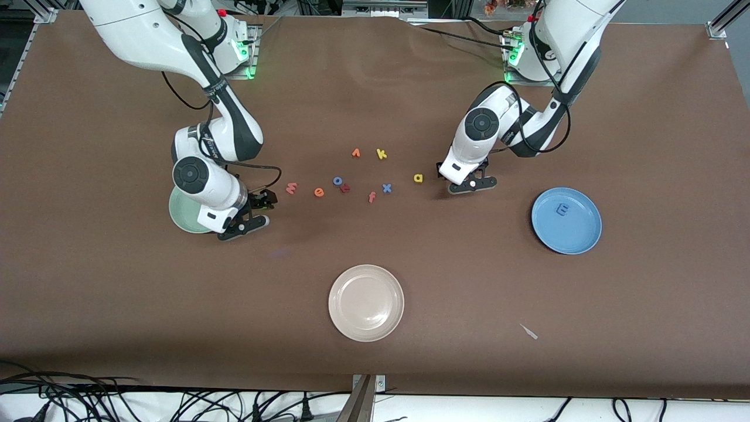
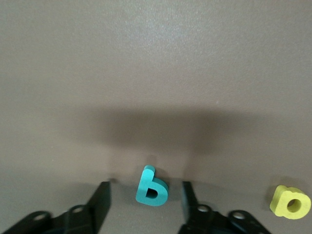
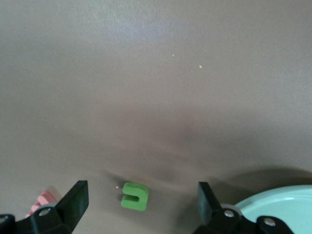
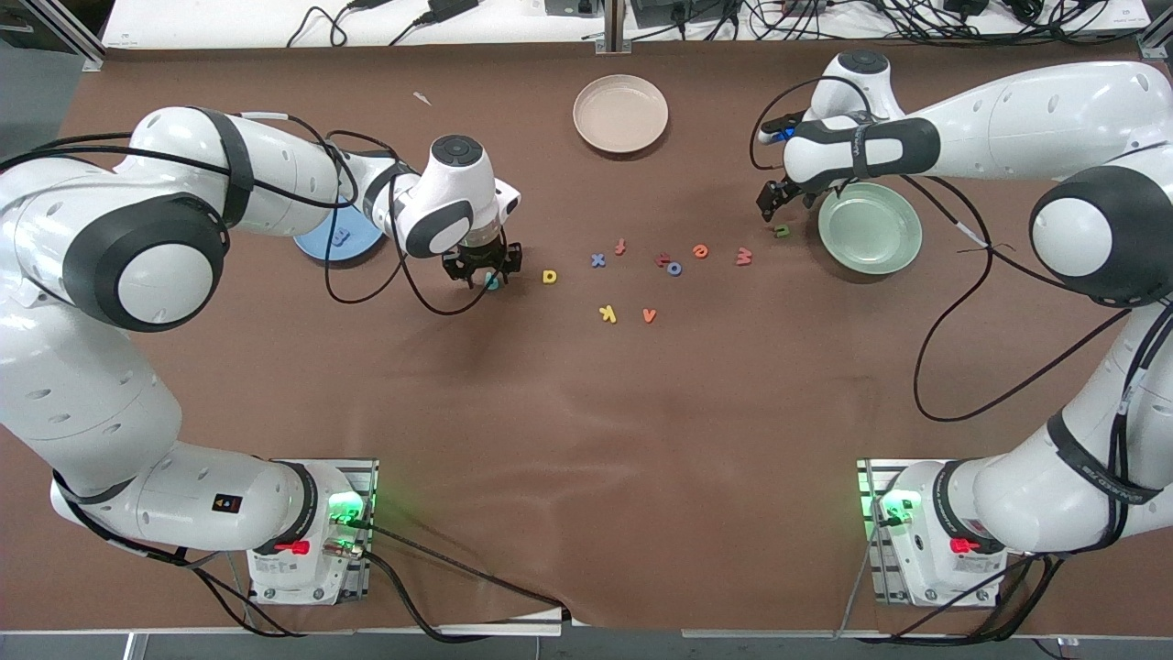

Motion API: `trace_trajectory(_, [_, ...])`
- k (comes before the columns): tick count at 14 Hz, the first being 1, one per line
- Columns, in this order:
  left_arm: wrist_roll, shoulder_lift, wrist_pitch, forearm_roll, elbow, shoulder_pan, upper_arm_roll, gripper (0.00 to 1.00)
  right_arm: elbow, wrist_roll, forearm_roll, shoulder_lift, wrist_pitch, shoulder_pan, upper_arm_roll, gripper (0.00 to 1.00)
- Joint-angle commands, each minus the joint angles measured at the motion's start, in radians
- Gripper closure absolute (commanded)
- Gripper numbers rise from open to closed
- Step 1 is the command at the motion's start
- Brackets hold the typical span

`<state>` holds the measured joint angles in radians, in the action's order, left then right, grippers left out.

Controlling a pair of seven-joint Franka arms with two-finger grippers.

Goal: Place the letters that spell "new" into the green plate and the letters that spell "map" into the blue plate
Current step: 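Move the b to the blue plate while the right gripper grasps the u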

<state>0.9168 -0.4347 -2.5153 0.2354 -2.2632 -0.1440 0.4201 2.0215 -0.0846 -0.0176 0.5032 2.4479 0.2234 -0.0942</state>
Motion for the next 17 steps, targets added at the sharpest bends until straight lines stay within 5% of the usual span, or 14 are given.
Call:
trace_trajectory(1, [0.007, -0.006, -0.010, 0.039, 0.007, 0.004, 0.002, 0.49, 0.046, -0.006, -0.005, -0.005, 0.062, -0.007, -0.006, 0.01])
trace_trajectory(5, [-0.007, -0.018, -0.010, 0.039, 0.014, 0.015, 0.000, 0.81, 0.059, -0.006, -0.005, -0.003, 0.080, -0.001, -0.006, 0.07])
trace_trajectory(8, [-0.033, -0.015, 0.006, 0.039, 0.034, 0.029, -0.001, 0.92, 0.059, -0.004, -0.005, -0.002, 0.080, 0.004, -0.006, 0.12])
trace_trajectory(17, [-0.664, -0.051, 0.545, -0.031, 0.329, 0.250, -0.007, 0.94, 0.121, 0.039, -0.005, -0.009, 0.131, 0.004, -0.006, 0.13])
